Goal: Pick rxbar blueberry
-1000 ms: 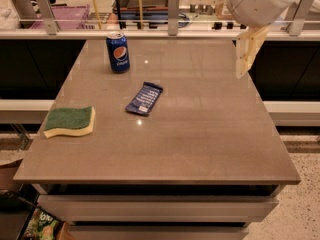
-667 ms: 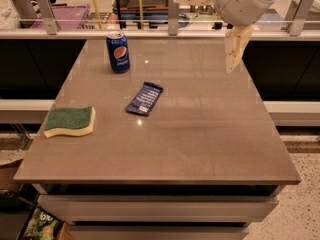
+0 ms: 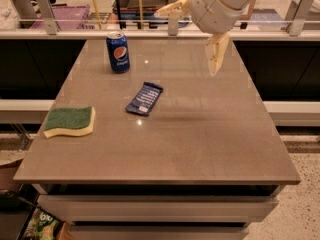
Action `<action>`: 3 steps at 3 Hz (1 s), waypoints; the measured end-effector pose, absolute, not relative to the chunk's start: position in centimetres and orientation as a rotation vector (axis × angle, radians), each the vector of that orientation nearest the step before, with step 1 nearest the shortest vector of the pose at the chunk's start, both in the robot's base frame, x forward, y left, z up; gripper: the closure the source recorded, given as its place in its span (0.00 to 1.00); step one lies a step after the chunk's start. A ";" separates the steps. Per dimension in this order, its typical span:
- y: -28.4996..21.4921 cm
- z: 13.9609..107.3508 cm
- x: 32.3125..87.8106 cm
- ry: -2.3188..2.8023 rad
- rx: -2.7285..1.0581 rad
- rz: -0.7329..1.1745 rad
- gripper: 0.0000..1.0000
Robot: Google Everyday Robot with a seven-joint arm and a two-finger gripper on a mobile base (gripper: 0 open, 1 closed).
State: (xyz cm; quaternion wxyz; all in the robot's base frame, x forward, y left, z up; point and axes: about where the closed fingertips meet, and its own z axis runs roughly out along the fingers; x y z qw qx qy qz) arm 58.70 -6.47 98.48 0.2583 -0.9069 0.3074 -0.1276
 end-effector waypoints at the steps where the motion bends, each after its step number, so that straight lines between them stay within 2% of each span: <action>1: -4.5 96.9 59.4 0.783 -2.537 -0.312 0.00; 3: -0.5 94.1 59.9 0.671 -2.653 -0.301 0.00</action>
Offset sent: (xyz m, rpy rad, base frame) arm 0.0129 0.0653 -0.0454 -0.1827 0.0783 0.1510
